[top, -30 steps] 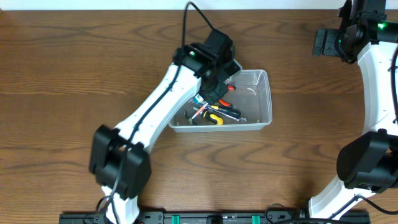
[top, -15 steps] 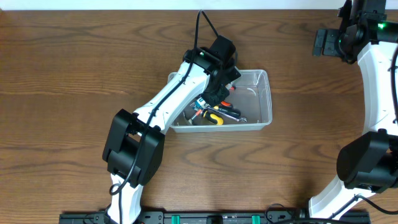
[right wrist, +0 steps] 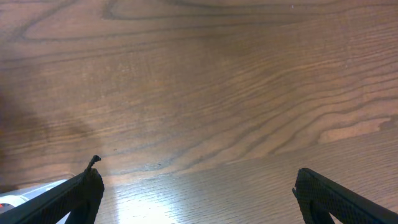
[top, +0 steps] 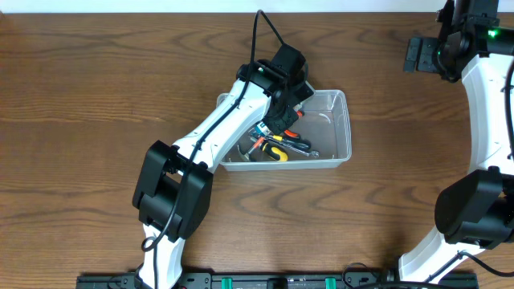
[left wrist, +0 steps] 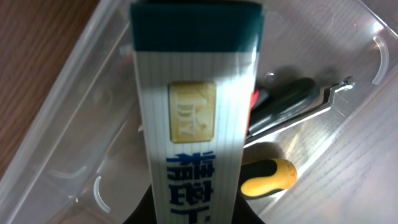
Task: Pack container
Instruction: 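Carry the box over the container and lower it inside, then open the left gripper to release the box and withdraw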
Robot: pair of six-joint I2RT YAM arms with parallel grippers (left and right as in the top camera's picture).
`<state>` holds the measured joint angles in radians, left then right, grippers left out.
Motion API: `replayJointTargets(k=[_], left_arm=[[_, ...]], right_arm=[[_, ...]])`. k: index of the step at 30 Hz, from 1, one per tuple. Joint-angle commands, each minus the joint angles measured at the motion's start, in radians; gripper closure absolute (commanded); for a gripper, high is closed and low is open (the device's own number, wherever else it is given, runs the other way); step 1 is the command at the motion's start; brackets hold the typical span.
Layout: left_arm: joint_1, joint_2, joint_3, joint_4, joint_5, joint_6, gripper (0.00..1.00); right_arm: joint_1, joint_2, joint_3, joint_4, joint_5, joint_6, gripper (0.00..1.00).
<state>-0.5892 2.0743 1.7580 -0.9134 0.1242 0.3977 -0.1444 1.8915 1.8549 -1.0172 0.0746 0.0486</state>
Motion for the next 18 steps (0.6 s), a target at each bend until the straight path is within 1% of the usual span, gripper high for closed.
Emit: replayJointTargets(k=[1, 5, 6, 7, 8, 12, 14, 18], left_arm=[[0.000, 0.019, -0.026, 0.009, -0.005, 0.013, 0.87], [0.000, 0.019, -0.049, 0.015, -0.005, 0.013, 0.87], [0.000, 0.019, -0.051, 0.015, -0.005, 0.013, 0.83], [0.000, 0.019, -0.051, 0.014, -0.005, 0.013, 0.78], [0.000, 0.019, -0.052, 0.014, -0.005, 0.013, 0.62], [0.000, 0.019, -0.052, 0.013, -0.003, 0.008, 0.39], [-0.002, 0.019, -0.052, 0.010, 0.000, 0.008, 0.36], [-0.020, 0.019, -0.051, 0.000, 0.013, 0.000, 0.36]], right_arm=[[0.002, 0.003, 0.002, 0.000, -0.004, 0.006, 0.01], [0.002, 0.003, 0.002, 0.000, -0.004, 0.006, 0.01], [0.002, 0.003, 0.002, 0.000, -0.004, 0.006, 0.01], [0.002, 0.003, 0.002, 0.000, -0.004, 0.006, 0.01], [0.002, 0.003, 0.002, 0.000, -0.004, 0.006, 0.01], [0.002, 0.003, 0.002, 0.000, -0.004, 0.006, 0.01], [0.002, 0.003, 0.002, 0.000, -0.004, 0.006, 0.01], [0.002, 0.003, 0.002, 0.000, -0.004, 0.006, 0.01]])
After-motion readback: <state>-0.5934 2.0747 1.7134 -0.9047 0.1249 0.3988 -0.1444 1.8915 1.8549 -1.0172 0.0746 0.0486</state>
